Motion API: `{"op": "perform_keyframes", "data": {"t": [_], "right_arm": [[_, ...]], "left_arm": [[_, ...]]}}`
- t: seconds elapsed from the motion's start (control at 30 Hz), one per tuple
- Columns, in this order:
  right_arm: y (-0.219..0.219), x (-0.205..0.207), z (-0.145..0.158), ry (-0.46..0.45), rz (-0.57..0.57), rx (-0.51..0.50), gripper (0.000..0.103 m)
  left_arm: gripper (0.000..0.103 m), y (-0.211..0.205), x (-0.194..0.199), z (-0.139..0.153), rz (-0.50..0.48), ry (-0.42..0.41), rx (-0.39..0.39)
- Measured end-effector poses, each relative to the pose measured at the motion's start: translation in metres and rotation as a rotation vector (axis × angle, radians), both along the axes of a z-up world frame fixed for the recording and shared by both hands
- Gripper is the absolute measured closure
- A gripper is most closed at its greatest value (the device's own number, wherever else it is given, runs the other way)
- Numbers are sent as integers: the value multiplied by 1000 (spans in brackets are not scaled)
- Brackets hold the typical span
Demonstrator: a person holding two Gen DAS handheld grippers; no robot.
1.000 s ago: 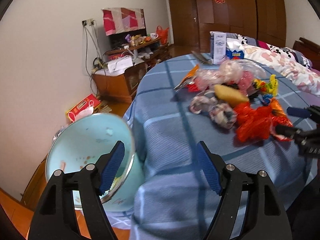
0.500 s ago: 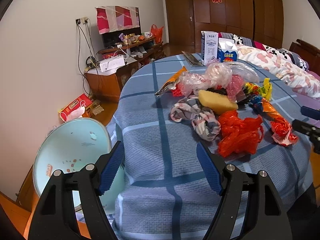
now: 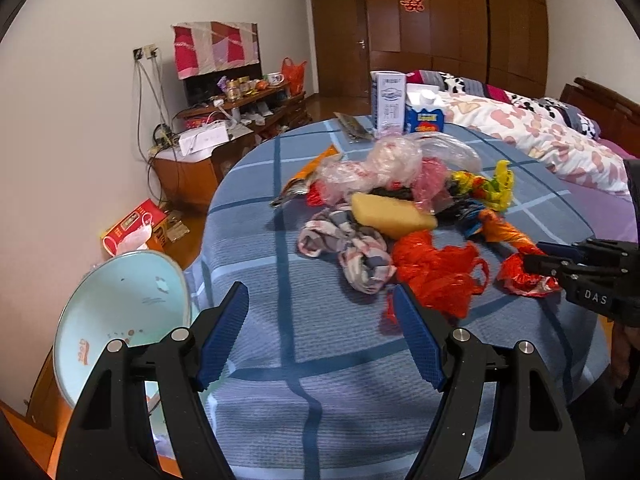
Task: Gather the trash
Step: 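Grasp the red plastic bag with the left gripper while the right grasps the orange wrapper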
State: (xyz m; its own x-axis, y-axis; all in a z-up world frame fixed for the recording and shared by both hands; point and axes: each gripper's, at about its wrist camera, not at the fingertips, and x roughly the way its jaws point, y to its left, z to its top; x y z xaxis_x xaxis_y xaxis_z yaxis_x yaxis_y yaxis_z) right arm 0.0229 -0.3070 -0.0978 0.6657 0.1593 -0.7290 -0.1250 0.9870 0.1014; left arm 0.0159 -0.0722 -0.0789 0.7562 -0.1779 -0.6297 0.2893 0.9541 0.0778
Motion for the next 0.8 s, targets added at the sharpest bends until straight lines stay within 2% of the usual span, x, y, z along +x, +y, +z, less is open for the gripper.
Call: {"op": "perform_keyframes", "data": {"t": [0.1,0.27,0.3,0.4,0.47,0.57,0.7,0.8], "right_arm": [[3,-7,4,-22,14,-33,88],[-2,-15,8,-28,19,-41,88],[-4,-15,8,-23,21,-41,86],[-10,-15,8,-28,3,-21,62],[-10,-13,2,-6,9,-11,62],[-9,-11,-4,5,22,19,69],[-6,-14,0,-16,39,13,86],[-6,-19,6,-29,45,14,89]], "left_arm": [[30,-7,-2,2,-22,-8,-2],[30,-25,-4,2,-66,-8,-9],[30,-30,-5,3,-77,-12,-11],[30,-41,-6,1,-94,-20,4],[30,-43,-6,-2,-94,-17,12],[30,-43,-4,-3,-88,-7,11],[30,-45,-7,-3,-98,-12,16],[30,-47,-7,-3,-106,-11,17]]}}
